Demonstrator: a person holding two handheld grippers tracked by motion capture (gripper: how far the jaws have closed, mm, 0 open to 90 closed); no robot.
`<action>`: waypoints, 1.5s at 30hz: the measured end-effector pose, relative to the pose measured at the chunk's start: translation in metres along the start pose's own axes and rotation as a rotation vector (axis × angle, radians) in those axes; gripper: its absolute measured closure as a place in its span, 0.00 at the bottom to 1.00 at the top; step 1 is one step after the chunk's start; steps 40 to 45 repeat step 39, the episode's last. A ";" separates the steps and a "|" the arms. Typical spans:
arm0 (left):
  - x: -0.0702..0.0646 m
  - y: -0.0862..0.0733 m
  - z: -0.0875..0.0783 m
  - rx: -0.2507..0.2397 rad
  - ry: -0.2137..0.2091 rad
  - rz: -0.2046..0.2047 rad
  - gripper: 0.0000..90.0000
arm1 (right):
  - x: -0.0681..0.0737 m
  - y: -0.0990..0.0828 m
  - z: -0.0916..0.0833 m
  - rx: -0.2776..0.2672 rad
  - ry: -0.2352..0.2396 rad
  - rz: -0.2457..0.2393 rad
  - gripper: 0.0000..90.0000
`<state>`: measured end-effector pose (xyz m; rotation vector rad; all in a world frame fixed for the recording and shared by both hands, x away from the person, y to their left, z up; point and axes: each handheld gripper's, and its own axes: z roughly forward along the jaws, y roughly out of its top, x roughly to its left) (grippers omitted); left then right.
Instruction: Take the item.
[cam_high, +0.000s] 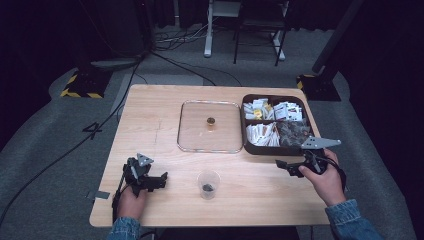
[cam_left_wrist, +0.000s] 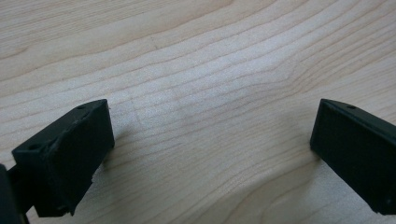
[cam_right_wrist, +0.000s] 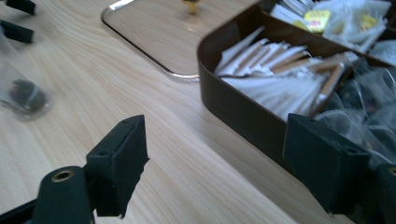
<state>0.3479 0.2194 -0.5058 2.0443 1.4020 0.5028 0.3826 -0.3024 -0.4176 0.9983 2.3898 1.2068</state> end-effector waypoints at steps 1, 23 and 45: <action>0.000 0.000 0.000 0.000 0.000 0.000 0.00 | -0.003 -0.004 0.001 0.008 -0.010 0.006 0.25; 0.000 0.000 0.000 0.000 0.000 0.000 0.00 | -0.039 -0.068 0.023 0.076 -0.093 0.092 0.22; 0.000 0.000 0.000 0.002 0.001 0.000 0.00 | -0.031 -0.081 0.034 0.081 -0.162 0.056 0.18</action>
